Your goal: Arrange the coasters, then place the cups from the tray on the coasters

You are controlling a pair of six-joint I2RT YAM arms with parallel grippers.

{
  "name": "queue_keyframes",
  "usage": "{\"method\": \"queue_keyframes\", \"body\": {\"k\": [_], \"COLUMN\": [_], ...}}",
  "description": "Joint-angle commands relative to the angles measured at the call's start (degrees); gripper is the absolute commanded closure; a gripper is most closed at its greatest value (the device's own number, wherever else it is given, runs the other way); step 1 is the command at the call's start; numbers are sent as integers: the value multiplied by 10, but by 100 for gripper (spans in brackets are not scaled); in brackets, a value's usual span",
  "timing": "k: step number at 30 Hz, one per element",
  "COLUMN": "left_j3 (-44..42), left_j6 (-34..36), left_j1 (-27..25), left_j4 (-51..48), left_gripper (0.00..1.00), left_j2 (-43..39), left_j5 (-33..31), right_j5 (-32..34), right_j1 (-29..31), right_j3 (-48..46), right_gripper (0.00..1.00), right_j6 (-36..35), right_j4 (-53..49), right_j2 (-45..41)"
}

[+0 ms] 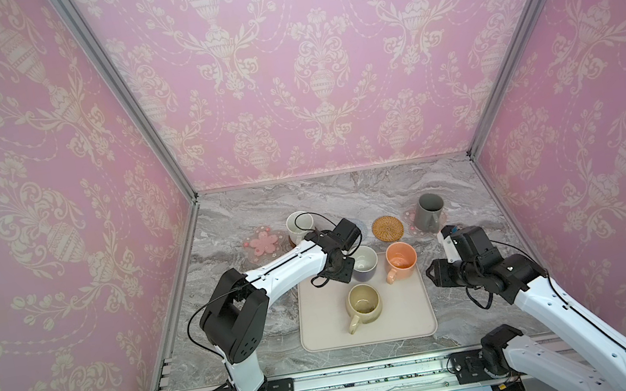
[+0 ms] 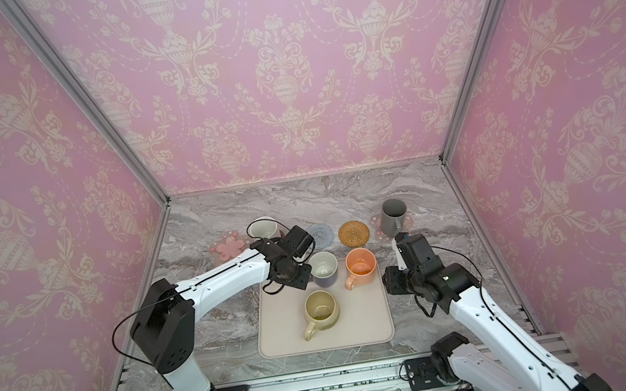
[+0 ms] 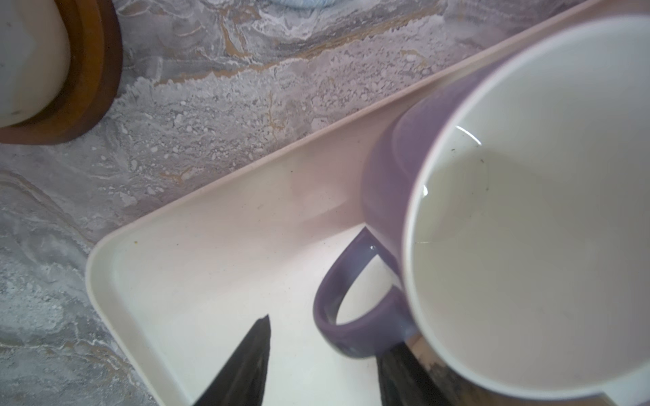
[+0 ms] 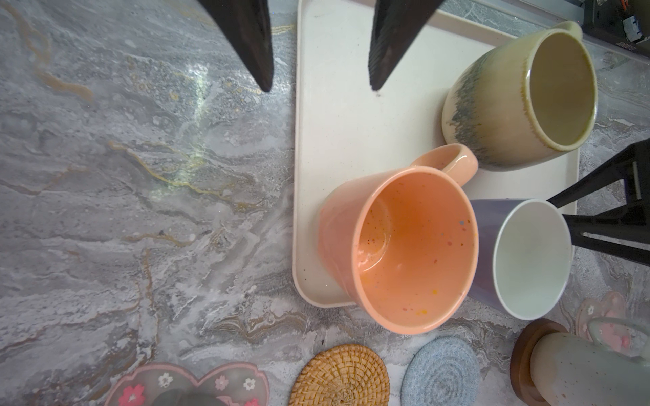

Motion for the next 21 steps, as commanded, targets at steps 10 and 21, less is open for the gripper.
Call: {"method": "queue_keyframes", "body": {"k": [10, 21], "left_j3": [-4, -3], "left_j6": [51, 47], "left_j1": [5, 5], "left_j4": [27, 52], "left_gripper": [48, 48], "left_j2": [-13, -4], "left_j5": [34, 94], "right_j5": [12, 16], "right_j1": [9, 13], "right_j3": [2, 1], "right_gripper": [54, 53], "right_j6": [16, 17], "right_j4": [-19, -20], "right_j2": [-4, -2]}}
